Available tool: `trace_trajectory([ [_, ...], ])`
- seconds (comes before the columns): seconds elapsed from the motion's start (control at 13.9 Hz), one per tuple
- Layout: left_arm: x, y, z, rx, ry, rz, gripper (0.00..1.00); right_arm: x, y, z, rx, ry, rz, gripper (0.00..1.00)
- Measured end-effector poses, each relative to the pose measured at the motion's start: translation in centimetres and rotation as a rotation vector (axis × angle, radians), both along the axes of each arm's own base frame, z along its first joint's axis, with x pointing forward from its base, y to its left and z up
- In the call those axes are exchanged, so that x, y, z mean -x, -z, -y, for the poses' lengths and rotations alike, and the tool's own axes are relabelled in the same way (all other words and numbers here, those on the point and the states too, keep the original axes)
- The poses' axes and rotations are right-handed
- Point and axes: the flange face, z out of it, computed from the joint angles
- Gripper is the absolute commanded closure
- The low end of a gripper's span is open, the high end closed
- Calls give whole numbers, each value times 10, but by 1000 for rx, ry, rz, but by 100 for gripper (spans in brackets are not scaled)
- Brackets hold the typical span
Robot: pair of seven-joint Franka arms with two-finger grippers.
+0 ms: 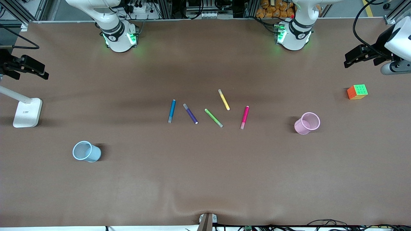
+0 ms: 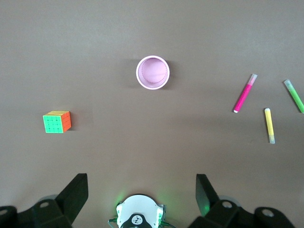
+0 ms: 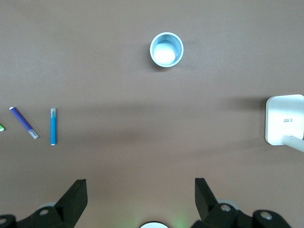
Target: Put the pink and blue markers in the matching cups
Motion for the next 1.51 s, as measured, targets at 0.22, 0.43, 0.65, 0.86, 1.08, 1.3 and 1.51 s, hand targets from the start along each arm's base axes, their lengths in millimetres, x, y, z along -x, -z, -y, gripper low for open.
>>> trace_trajectory([
  [0.22,0,-2,0,0,-1,4,0,0,0,0,0,0,-1,0],
  [0.43,-1,-4,-4,-31,-3,12,0,0,0,0,0,0,-2,0],
  [0.65,-2,-3,-5,-37,-4,10,0,0,0,0,0,0,-2,0],
  [0.86,-3,-3,-5,-37,-3,9,0,0,0,0,0,0,-3,0],
  [1.08,-3,-2,-4,-37,1,7,0,0,1,-1,-1,-2,-4,0],
  [1.3,-5,1,-3,-37,2,2,0,0,1,-6,-2,-12,-4,0],
  [1.51,-6,2,-3,-37,2,0,0,-3,5,-23,-3,-42,-11,0],
])
